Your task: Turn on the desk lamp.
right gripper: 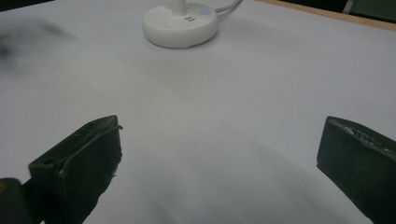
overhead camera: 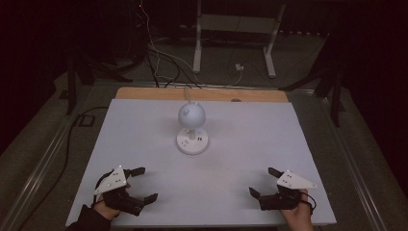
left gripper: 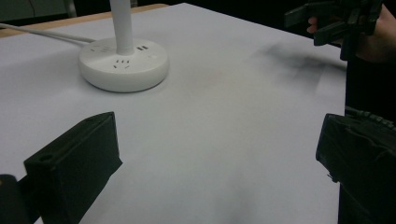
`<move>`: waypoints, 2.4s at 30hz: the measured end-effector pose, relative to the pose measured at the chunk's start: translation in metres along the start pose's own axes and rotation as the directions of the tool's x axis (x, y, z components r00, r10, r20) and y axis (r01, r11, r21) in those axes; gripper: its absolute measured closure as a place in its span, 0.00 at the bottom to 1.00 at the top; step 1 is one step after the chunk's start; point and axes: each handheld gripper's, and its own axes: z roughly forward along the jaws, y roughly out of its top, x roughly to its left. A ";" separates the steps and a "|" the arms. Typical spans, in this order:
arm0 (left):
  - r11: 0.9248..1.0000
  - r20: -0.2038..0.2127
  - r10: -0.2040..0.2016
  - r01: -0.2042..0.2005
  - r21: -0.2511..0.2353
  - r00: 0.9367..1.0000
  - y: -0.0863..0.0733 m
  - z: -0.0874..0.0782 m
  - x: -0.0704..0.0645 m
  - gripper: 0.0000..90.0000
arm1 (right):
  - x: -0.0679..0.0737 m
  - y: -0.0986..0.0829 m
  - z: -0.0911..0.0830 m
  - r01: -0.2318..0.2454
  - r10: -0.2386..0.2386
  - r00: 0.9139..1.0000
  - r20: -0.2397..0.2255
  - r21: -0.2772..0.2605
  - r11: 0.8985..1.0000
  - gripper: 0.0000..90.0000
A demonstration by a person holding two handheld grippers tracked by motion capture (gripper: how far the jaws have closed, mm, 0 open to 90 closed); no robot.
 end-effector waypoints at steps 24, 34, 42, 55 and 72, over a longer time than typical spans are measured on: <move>1.000 -0.012 0.009 -0.009 -0.006 1.000 0.001 -0.002 -0.001 0.00 | -0.001 0.016 -0.001 -0.058 0.058 0.998 0.014 0.030 0.998 0.00; 1.000 -0.010 -0.010 0.010 -0.021 1.000 0.002 -0.004 -0.001 0.00 | 0.001 0.031 0.000 -0.055 0.055 0.998 -0.007 0.032 0.998 0.00; 1.000 -0.006 -0.013 0.013 -0.014 1.000 0.002 -0.004 -0.001 0.00 | -0.001 0.041 0.006 -0.058 0.059 0.998 -0.025 0.036 0.998 0.00; 1.000 0.000 -0.012 0.012 -0.015 1.000 0.002 -0.004 -0.001 0.00 | 0.005 0.055 0.022 -0.044 0.047 0.996 -0.075 0.037 0.998 0.00; 1.000 0.008 -0.006 0.006 -0.014 1.000 0.003 -0.004 -0.002 0.00 | 0.023 0.072 0.052 0.008 0.000 0.989 -0.145 0.053 0.999 0.00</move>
